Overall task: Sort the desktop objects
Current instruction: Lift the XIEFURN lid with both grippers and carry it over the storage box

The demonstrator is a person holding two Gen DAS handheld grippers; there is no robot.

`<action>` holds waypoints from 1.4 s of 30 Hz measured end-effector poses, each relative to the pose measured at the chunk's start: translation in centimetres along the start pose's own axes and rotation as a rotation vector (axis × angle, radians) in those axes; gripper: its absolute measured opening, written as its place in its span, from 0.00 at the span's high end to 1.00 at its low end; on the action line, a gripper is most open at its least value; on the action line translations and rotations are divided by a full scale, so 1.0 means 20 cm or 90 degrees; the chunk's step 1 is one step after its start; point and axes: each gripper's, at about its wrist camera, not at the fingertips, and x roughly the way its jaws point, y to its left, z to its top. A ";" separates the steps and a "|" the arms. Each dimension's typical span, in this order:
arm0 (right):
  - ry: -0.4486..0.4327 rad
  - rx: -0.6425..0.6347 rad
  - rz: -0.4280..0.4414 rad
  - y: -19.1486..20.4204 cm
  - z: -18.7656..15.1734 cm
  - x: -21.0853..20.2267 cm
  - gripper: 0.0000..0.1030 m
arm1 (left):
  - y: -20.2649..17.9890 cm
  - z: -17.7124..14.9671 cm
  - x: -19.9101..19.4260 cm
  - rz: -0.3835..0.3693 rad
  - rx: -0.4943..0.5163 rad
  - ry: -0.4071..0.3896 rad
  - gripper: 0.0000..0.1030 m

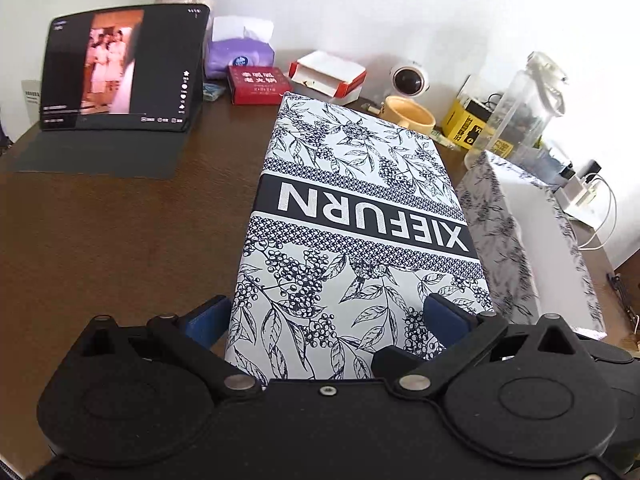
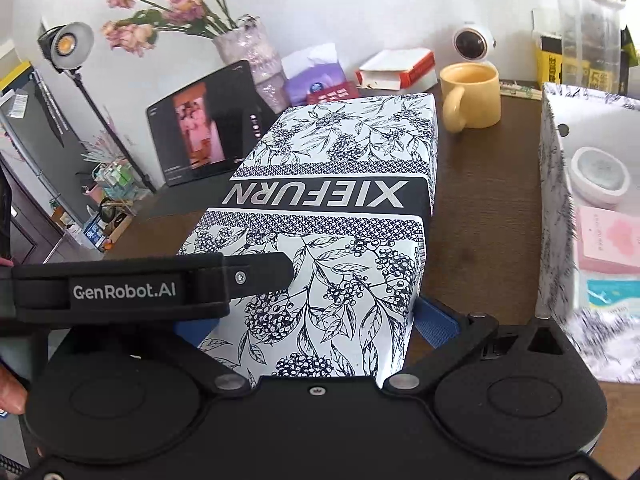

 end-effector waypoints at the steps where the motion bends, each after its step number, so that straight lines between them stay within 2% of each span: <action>1: -0.001 -0.002 0.002 0.00 -0.02 -0.03 0.00 | -0.01 -0.02 -0.03 0.002 -0.001 -0.004 0.01; 4: -0.003 -0.009 0.008 0.02 -0.08 -0.13 0.00 | 0.02 -0.11 -0.13 0.007 -0.004 -0.013 0.01; 8: -0.008 -0.018 0.018 0.05 -0.21 -0.29 0.00 | 0.14 -0.26 -0.34 0.014 -0.008 -0.024 0.01; 16: -0.005 -0.019 0.026 0.08 -0.54 -0.62 0.00 | 0.09 -0.60 -0.62 0.026 -0.011 -0.029 0.01; 24: -0.007 -0.008 0.016 0.13 -0.84 -0.92 0.00 | 0.06 -0.88 -0.87 0.014 0.008 -0.023 0.01; 34: -0.010 0.038 -0.025 0.06 -1.08 -1.17 0.00 | -0.06 -1.10 -0.98 -0.024 0.045 0.007 0.01; 42: -0.022 0.073 -0.057 -0.03 -1.18 -1.29 0.00 | -0.17 -1.21 -0.98 -0.051 0.080 0.026 0.01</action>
